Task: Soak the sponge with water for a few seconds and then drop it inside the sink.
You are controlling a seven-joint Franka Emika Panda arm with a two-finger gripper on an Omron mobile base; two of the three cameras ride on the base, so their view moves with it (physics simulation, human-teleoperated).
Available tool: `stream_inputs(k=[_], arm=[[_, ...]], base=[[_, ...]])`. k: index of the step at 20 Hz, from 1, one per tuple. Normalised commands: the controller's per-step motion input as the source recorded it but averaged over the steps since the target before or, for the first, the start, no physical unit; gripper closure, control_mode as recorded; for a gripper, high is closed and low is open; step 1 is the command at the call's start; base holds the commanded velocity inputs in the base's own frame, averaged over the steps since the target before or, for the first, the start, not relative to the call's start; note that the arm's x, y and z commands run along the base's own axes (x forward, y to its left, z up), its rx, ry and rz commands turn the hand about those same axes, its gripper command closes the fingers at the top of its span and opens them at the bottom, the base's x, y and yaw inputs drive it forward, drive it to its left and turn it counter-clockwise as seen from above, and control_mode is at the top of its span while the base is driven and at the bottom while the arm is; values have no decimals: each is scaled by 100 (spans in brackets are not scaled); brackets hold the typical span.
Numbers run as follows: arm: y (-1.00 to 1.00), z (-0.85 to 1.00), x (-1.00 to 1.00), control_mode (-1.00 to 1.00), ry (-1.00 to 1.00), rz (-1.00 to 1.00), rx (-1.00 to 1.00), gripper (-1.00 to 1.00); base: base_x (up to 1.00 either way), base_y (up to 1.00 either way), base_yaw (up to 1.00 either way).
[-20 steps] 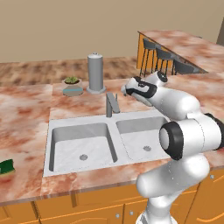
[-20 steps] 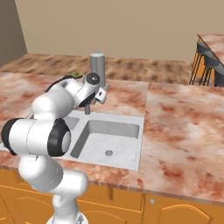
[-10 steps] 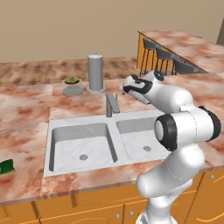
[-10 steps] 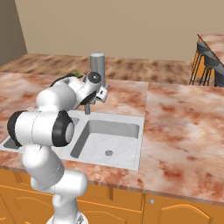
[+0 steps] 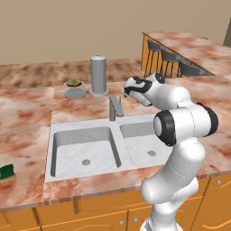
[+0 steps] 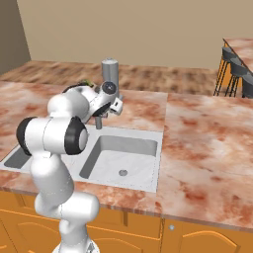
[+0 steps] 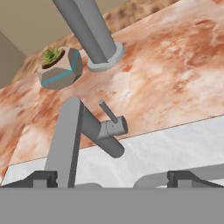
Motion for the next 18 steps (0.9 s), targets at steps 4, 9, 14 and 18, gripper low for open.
stream_inputs(k=[4, 9, 14, 18], arm=[[1, -12, 25, -100, 0, 0, 0, -100], [2, -10, 25, -100, 0, 0, 0, -100], [0, -13, 21, -100, 0, 0, 0, -100], [0, -16, 21, -100, 0, 0, 0, -100]], base=[[0, 0, 0], [0, 0, 0], [0, 0, 0], [0, 0, 0]])
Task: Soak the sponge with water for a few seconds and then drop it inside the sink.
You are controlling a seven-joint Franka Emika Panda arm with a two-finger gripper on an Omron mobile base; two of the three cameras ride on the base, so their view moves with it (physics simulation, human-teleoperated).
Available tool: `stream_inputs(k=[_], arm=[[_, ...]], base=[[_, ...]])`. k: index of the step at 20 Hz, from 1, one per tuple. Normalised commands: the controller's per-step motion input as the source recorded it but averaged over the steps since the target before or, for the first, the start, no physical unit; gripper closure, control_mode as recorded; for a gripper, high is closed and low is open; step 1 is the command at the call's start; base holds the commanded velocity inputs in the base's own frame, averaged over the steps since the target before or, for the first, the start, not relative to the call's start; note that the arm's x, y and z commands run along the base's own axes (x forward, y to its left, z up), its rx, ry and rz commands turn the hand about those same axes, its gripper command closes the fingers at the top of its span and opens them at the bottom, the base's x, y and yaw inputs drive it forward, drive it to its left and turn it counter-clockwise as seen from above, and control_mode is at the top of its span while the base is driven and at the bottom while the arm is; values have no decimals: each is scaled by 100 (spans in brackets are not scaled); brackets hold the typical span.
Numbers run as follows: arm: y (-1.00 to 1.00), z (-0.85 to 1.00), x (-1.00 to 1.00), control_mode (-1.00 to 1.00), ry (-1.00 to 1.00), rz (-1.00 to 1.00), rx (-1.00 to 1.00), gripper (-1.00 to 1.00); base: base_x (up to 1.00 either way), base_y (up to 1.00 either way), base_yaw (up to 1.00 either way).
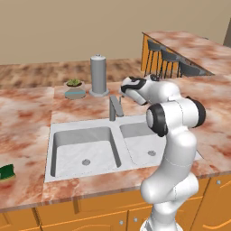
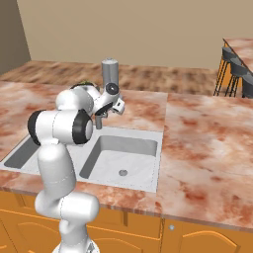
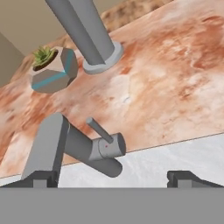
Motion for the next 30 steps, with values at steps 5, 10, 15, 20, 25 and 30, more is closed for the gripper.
stream_inputs(k=[5, 10, 15, 20, 25, 30], arm=[[0, -14, 27, -100, 0, 0, 0, -100], [7, -10, 25, -100, 0, 0, 0, -100], [8, 0, 3, -100, 0, 5, 0, -100], [0, 0, 0, -100, 0, 9, 0, -100], [0, 0, 1, -100, 0, 5, 0, -100], [0, -4, 8, -100, 0, 0, 0, -100]], base=[[0, 0, 0], [0, 0, 0], [0, 0, 0], [0, 0, 0], [0, 0, 0], [0, 0, 0]])
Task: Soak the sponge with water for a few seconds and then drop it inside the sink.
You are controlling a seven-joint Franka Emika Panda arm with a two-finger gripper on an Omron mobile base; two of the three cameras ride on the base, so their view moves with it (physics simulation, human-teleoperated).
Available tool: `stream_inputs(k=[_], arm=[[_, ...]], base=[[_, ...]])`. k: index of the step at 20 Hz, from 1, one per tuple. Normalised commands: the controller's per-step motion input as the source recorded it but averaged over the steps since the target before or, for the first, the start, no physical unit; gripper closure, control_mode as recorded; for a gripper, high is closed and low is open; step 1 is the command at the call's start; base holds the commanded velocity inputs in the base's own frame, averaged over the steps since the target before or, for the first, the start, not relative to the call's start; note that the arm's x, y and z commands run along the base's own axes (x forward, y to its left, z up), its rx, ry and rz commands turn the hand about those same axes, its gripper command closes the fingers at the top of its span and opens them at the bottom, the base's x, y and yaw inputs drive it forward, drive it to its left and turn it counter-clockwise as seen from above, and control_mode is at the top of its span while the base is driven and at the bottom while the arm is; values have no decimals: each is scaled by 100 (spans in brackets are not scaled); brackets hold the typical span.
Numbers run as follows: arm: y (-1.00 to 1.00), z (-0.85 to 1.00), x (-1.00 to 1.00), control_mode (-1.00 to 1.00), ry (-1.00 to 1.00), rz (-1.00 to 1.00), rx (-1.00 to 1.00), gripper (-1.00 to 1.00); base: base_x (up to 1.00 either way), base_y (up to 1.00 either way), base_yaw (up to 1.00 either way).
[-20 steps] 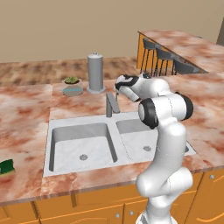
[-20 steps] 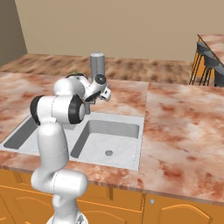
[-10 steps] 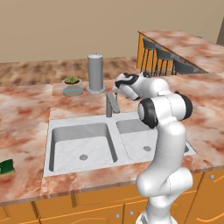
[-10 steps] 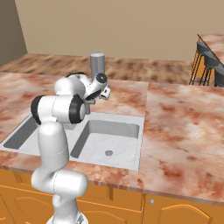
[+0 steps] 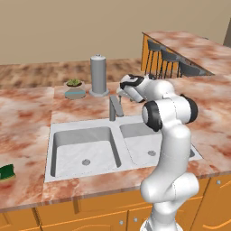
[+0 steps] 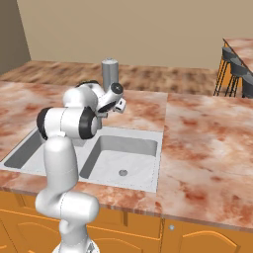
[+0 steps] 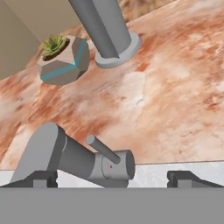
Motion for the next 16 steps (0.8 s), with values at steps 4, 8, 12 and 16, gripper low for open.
stream_inputs(k=[4, 8, 12, 16], arm=[[0, -3, 6, -100, 0, 0, 0, -100], [0, -3, 8, -100, 0, 0, 0, -100], [0, -12, 14, -100, -1, 0, 0, -100], [2, -21, 22, -100, -1, 0, 0, -100]], base=[[0, 0, 0], [0, 0, 0], [0, 0, 0], [0, 0, 0]])
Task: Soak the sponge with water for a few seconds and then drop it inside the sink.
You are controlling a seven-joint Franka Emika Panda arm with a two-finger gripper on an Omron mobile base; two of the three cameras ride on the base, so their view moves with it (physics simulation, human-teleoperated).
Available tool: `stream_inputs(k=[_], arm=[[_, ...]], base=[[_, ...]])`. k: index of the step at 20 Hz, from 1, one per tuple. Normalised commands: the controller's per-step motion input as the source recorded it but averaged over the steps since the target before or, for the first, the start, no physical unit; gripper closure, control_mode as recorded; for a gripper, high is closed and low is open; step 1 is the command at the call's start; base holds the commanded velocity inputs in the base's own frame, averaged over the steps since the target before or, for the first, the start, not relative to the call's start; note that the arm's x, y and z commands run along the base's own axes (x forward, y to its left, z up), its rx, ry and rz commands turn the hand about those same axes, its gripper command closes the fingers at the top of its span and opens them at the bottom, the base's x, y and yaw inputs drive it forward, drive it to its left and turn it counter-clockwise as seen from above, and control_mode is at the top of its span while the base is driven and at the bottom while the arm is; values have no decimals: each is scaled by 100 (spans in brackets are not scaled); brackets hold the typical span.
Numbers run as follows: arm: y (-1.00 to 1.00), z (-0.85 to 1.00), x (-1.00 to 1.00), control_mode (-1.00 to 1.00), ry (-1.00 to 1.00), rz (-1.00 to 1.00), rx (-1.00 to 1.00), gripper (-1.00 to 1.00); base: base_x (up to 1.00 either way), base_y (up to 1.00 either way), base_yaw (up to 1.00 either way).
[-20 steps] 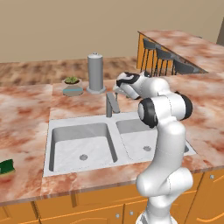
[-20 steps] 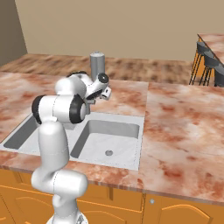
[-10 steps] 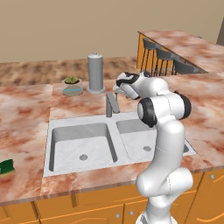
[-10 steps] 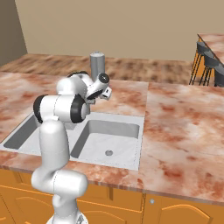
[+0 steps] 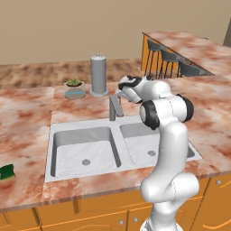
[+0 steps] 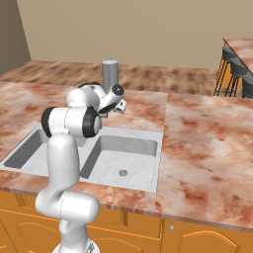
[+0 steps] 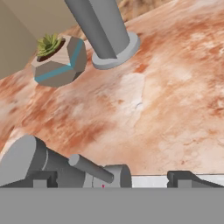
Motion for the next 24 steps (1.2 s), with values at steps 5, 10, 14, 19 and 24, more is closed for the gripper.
stream_inputs(k=[5, 10, 14, 19, 24], arm=[[1, -20, 21, -100, -1, 0, 0, -100], [0, -14, 14, -100, -1, 0, 0, -100], [0, -15, 18, -100, 0, 0, 0, -100], [0, -17, 19, -100, 0, 0, 0, -100], [0, -6, 9, -100, 0, 0, 0, -100]], base=[[0, 0, 0], [0, 0, 0], [0, 0, 0], [0, 0, 0], [0, 0, 0]])
